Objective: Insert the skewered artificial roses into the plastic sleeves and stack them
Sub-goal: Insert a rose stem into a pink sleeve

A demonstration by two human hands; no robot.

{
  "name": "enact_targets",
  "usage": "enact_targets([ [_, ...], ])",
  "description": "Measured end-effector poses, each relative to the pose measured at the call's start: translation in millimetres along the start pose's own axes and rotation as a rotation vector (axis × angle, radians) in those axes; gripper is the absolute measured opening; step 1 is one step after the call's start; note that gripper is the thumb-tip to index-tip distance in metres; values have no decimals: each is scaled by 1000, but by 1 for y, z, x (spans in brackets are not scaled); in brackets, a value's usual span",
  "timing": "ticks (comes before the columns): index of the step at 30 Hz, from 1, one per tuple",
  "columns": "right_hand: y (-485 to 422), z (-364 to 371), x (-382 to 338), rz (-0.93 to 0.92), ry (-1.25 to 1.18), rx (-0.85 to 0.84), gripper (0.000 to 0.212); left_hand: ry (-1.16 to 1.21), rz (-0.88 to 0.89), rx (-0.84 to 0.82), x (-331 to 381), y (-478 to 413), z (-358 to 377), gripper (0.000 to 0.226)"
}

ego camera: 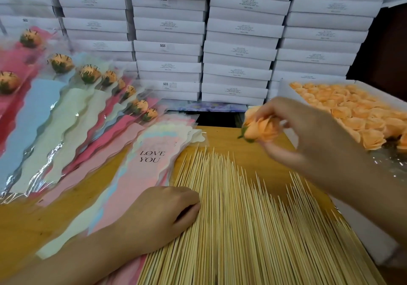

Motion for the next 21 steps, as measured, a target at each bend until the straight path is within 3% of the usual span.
enact_targets([
  [11, 29, 92, 10, 105, -284, -108, 22, 90, -57, 57, -5, -1, -5, 33],
  [15, 33, 100, 9, 47, -356, -77, 24, 291, -101, 237, -13, 0, -21, 7],
  [18, 33, 100, 5, 12, -353, -73, 31, 550, -113, 248, -18, -6, -17, 42],
  [21, 33, 101, -1, -29, -367, -93, 30, 764, -141, 217, -20, -11, -6, 52],
])
Point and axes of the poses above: each hand's wrist, its own y-axis away from the middle knuckle, its own z-axis out of the palm, x = y × z, the point moved 8 cm from there along -y, towards the middle knuckle
